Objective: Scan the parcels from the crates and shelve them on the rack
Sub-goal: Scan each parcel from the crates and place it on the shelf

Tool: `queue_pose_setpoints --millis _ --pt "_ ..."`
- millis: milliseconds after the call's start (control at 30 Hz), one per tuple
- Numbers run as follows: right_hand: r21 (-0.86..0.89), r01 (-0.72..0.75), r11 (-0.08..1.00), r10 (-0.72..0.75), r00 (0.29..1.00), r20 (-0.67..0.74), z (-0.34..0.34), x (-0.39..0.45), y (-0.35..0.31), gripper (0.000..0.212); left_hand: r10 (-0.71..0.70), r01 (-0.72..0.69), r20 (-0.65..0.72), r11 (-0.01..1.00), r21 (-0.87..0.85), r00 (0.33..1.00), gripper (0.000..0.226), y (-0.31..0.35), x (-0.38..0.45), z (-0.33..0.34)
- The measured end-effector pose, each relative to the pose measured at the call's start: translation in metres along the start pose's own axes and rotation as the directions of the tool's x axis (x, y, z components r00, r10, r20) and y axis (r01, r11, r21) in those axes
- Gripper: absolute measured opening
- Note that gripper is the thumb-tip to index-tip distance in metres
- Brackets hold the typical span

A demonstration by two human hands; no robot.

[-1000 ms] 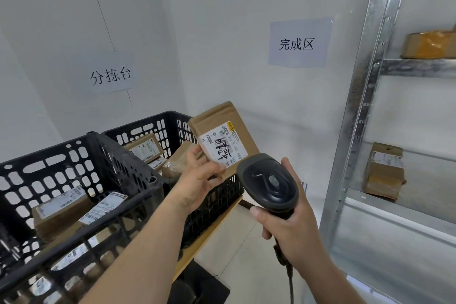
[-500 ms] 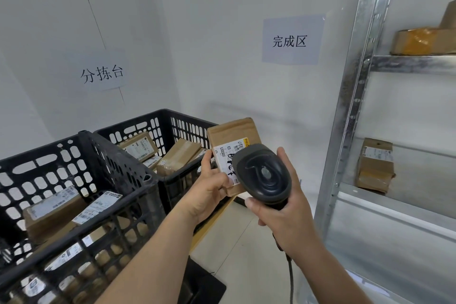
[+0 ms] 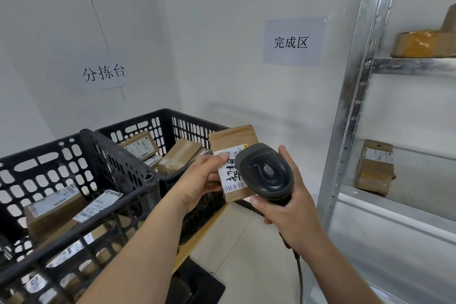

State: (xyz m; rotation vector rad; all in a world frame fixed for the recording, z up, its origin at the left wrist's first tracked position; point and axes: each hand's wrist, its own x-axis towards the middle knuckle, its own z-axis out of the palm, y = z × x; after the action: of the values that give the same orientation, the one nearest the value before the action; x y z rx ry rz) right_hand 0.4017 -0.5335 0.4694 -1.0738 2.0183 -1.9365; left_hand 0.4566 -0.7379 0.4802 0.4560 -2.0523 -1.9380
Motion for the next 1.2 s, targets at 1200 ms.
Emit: queue_pose_setpoints --millis 1200 --pt "0.029 -0.083 0.996 0.079 0.989 0.127 0.024 -0.033 0.007 0.100 0.095 -0.099 -0.245 0.995 -0.003 0.965 0.084 0.040 0.001 -0.038"
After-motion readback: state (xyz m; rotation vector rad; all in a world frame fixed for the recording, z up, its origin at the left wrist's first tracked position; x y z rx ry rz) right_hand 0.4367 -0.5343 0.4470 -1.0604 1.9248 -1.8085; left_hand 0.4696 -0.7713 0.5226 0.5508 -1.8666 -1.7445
